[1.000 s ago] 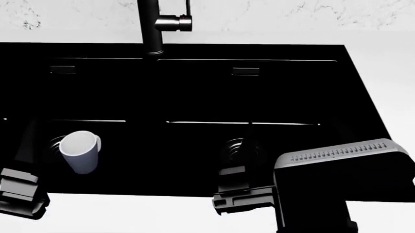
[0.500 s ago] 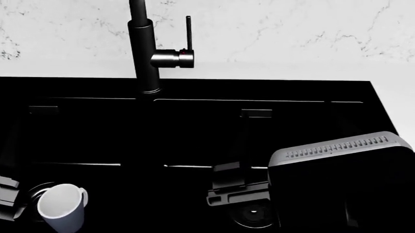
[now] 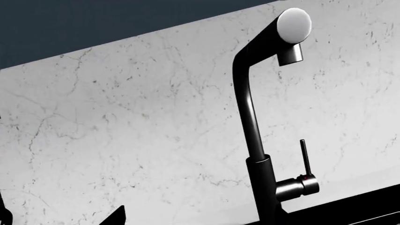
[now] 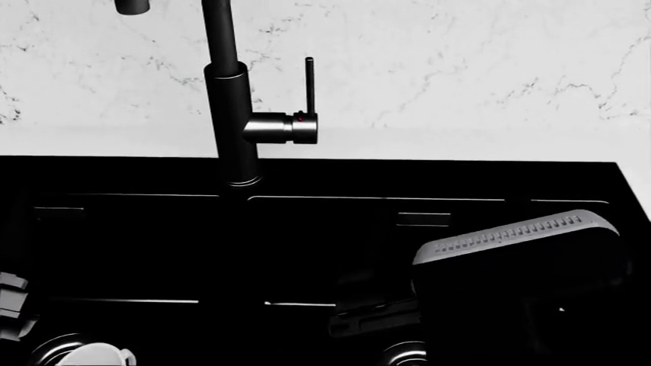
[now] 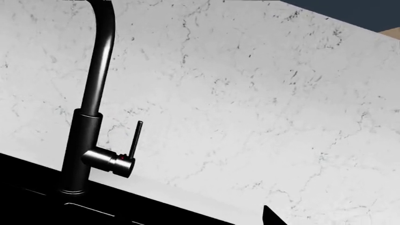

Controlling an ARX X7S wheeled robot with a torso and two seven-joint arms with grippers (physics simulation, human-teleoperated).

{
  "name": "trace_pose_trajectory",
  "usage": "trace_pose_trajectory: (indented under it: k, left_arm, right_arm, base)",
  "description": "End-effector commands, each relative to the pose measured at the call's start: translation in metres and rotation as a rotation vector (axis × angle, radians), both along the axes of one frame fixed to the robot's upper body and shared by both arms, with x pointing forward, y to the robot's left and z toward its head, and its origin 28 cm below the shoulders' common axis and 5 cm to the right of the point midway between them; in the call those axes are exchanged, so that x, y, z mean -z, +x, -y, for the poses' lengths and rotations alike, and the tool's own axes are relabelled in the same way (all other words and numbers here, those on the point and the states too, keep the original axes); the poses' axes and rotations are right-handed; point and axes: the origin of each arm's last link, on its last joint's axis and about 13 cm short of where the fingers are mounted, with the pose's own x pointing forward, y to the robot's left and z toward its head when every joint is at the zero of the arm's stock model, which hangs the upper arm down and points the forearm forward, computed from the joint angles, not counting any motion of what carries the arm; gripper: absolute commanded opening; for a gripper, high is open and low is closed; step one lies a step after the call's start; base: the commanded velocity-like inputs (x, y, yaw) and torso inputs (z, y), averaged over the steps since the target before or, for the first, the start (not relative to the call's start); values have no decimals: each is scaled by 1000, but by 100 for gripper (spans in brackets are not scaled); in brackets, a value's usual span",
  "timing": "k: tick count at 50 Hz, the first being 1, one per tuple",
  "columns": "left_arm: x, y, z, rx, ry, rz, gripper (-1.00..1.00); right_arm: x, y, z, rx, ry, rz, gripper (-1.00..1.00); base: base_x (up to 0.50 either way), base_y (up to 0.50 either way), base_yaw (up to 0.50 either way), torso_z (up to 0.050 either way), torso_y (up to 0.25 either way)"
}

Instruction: Turn on the sink faucet.

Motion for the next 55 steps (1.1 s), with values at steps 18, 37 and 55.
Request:
trace_pose_trajectory:
  k: [18, 37, 55]
  left_arm:
    - [-4, 2, -3, -1, 4, -128, 100]
    - [-4, 1, -4, -9, 4, -155, 100]
    - [-4, 2, -4, -7, 61, -140, 100]
  right_arm:
    - [-80, 93, -33, -161, 55, 24, 100]
    - [-114, 157, -47, -174, 66, -18, 100]
    - [-131, 202, -54, -145, 36, -71, 100]
  base:
    - [0, 0, 0, 0, 0]
    - [0, 0, 0, 0, 0]
    - [0, 0, 0, 9, -54]
